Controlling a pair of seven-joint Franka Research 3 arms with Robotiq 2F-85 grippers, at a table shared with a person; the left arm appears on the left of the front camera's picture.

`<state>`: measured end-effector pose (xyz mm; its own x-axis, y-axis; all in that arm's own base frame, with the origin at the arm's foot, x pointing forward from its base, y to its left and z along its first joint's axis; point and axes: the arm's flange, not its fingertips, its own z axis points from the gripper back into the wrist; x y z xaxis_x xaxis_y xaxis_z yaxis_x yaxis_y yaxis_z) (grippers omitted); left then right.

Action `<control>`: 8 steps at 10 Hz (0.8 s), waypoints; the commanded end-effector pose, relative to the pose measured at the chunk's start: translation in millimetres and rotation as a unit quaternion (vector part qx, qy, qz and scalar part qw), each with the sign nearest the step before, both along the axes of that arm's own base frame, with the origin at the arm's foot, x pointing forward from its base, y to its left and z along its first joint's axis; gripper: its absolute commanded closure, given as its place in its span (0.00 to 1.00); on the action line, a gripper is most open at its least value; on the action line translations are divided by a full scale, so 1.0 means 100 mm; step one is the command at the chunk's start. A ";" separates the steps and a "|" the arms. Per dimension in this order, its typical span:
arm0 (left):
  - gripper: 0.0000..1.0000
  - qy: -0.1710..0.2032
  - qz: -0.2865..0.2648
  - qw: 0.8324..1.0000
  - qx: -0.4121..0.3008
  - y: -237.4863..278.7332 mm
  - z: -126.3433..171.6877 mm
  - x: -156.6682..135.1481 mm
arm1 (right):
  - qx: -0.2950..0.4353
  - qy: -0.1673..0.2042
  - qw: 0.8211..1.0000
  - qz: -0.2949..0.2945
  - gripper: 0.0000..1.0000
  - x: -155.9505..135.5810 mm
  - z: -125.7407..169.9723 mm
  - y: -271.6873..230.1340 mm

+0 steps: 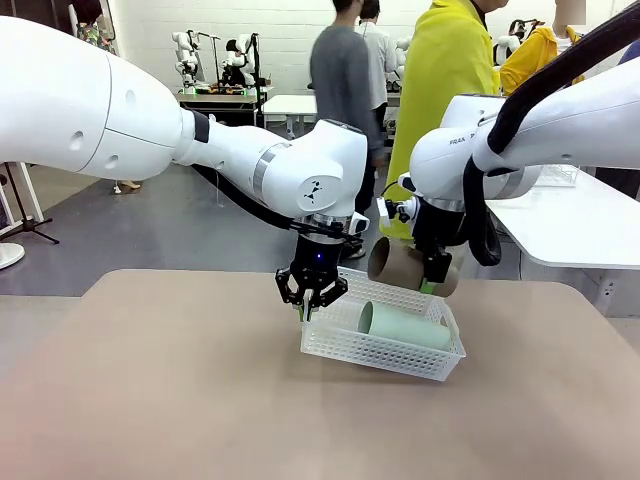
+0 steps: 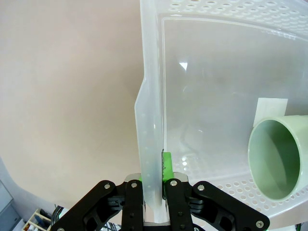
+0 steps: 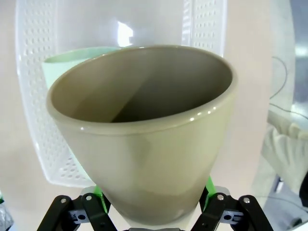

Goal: Clean and organize the cups into the basket.
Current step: Pick up the Reusable plastic cup from the right side of the table and stack it inside the Organizing basket in the center of the table.

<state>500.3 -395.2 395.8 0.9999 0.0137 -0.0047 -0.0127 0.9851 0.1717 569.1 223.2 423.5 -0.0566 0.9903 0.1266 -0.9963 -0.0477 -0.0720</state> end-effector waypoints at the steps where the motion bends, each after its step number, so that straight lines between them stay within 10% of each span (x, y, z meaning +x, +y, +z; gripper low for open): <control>1: 1.00 -0.002 -0.002 1.000 -0.007 0.03 -0.01 -0.03 | 0.037 0.013 0.999 0.027 0.17 0.07 -0.04 -0.02; 8: 1.00 -0.002 -0.002 1.000 -0.007 0.03 -0.01 -0.03 | 0.076 0.032 0.996 0.022 0.17 0.14 -0.33 -0.11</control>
